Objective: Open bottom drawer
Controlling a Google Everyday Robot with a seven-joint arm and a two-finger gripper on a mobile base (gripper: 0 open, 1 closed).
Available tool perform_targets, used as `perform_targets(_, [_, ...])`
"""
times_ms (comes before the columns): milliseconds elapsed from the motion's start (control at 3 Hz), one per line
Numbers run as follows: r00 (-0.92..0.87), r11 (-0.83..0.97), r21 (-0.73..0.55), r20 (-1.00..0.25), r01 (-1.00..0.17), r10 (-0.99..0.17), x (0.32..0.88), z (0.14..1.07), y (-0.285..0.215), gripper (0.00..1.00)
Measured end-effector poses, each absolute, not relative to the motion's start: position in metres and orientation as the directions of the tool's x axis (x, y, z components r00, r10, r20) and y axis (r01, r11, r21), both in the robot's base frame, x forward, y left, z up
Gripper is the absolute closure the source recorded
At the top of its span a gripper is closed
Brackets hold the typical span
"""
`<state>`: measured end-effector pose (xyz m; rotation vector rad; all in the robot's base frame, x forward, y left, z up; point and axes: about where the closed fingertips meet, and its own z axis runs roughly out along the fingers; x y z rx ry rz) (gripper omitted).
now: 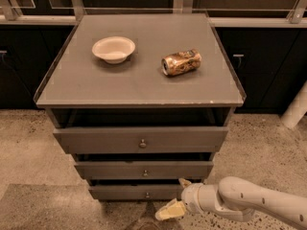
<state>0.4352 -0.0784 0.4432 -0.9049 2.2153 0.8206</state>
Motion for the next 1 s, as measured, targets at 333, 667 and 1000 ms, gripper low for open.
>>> perform_targets(333, [-0.598, 0.599, 0.303, -0.704, -0.741, -0.384, 0.431, 0.444, -0.075, 0.00])
perform_targets(667, [-0.665, 0.688, 0.342, -0.695, -0.640, -0.273, 0.440, 0.420, -0.089, 0.00])
perform_targets(1000, [-0.740, 0.707, 0.441, -0.649, -0.553, -0.174, 0.440, 0.354, -0.094, 0.00])
